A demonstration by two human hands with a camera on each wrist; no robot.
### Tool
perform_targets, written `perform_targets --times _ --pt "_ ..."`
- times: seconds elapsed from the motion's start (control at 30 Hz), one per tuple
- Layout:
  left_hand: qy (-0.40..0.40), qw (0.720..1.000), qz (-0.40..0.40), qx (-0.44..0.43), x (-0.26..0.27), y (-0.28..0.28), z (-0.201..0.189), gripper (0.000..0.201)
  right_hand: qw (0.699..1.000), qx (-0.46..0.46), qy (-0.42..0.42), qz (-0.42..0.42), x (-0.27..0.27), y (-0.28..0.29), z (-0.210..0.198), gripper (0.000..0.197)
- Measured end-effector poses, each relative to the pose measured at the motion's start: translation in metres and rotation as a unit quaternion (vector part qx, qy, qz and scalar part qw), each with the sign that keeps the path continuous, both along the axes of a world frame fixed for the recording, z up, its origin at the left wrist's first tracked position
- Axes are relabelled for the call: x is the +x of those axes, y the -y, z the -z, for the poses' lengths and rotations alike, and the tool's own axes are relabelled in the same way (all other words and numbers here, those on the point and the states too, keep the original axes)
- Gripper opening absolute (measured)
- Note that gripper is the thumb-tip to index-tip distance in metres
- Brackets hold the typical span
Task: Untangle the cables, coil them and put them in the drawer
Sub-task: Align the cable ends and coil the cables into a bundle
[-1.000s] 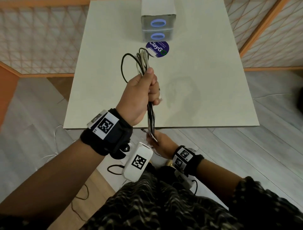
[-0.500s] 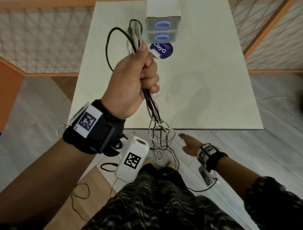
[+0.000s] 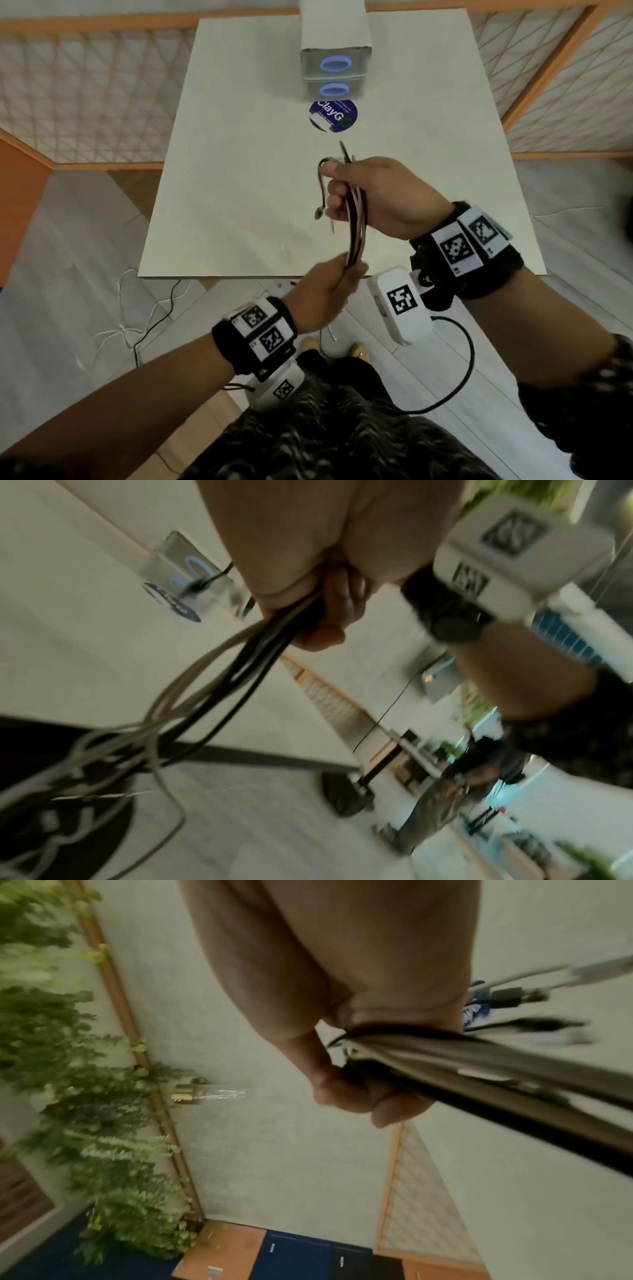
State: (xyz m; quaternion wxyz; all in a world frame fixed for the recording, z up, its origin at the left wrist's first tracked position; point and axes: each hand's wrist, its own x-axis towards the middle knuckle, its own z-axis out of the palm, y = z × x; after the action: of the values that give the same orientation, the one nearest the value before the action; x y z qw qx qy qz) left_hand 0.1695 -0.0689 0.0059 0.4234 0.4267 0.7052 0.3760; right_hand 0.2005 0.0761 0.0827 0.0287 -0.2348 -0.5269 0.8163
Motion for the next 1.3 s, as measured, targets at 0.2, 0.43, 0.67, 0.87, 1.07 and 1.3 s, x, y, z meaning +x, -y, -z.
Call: perform_targets --times 0.2,0.43,0.67,0.87,1.07,1.3 --pt "0.079 0.986 0.108 -0.099 -0.035 0.002 0.015 0.023 0.994 0.112 0.002 0.019 0.002 0.017 0.016 0.013" --pt "0.369 0.91 -0.174 0.075 -0.059 -0.048 -0.015 0.021 0.946 0.326 0.001 0.007 0.027 0.061 0.092 0.012" --pt "0.336 0.917 -0.192 0.097 -0.036 -0.053 -0.001 0.03 0.951 0.289 0.08 -0.069 0.057 0.051 0.116 0.026" --pt "0.207 0.956 -0.209 0.016 -0.029 -0.049 0.006 0.02 0.89 0.43 -0.018 0.147 0.053 0.029 0.072 0.056" --pt "0.175 0.968 -0.178 -0.005 -0.021 -0.048 0.004 0.031 0.807 0.568 -0.079 0.143 0.028 0.027 0.057 0.016" --pt "0.193 0.965 -0.177 0.009 -0.032 -0.039 0.01 0.021 0.766 0.63 -0.053 0.118 0.031 0.022 0.07 0.017"
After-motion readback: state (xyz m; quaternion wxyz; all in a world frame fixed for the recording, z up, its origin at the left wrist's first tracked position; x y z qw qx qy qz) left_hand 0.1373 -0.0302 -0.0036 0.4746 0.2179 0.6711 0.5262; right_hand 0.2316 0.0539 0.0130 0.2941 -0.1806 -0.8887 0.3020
